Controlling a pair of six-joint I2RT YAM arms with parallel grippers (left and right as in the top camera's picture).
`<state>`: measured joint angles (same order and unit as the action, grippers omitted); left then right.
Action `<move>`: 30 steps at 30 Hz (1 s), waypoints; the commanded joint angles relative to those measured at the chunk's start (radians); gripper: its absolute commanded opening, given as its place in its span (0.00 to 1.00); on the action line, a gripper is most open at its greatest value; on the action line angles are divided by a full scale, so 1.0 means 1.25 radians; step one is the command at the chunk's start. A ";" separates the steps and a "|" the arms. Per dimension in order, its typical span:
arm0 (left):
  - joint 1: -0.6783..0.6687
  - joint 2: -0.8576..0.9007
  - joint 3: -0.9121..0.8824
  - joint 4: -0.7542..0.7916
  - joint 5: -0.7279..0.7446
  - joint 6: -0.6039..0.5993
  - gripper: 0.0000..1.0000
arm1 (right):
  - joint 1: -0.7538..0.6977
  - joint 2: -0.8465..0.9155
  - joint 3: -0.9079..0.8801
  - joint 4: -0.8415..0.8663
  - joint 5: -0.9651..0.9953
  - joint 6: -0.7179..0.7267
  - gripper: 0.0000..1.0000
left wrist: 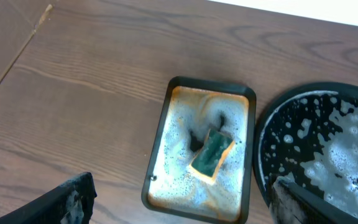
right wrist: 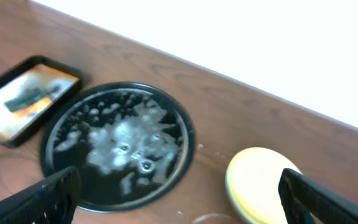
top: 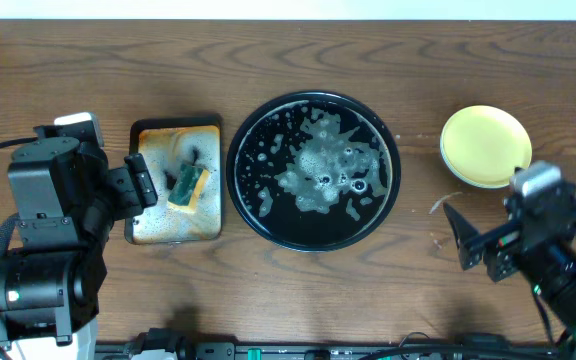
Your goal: Clean dirty plates on tray and stack at the side
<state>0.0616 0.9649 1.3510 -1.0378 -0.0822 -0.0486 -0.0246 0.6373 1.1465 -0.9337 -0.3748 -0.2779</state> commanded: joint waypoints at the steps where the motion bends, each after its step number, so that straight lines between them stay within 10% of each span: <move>1: -0.001 0.001 0.010 -0.001 -0.006 -0.004 0.88 | 0.011 -0.089 -0.130 0.058 0.042 -0.033 0.99; 16: -0.001 0.001 0.010 -0.001 -0.006 -0.004 0.89 | 0.055 -0.508 -0.692 0.377 0.052 0.085 0.99; 30: -0.001 0.001 0.010 -0.001 -0.006 -0.004 0.89 | 0.104 -0.506 -0.897 0.669 0.105 0.085 0.99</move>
<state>0.0616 0.9665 1.3510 -1.0401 -0.0818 -0.0486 0.0788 0.0116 0.0711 -0.1410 -0.2562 -0.1875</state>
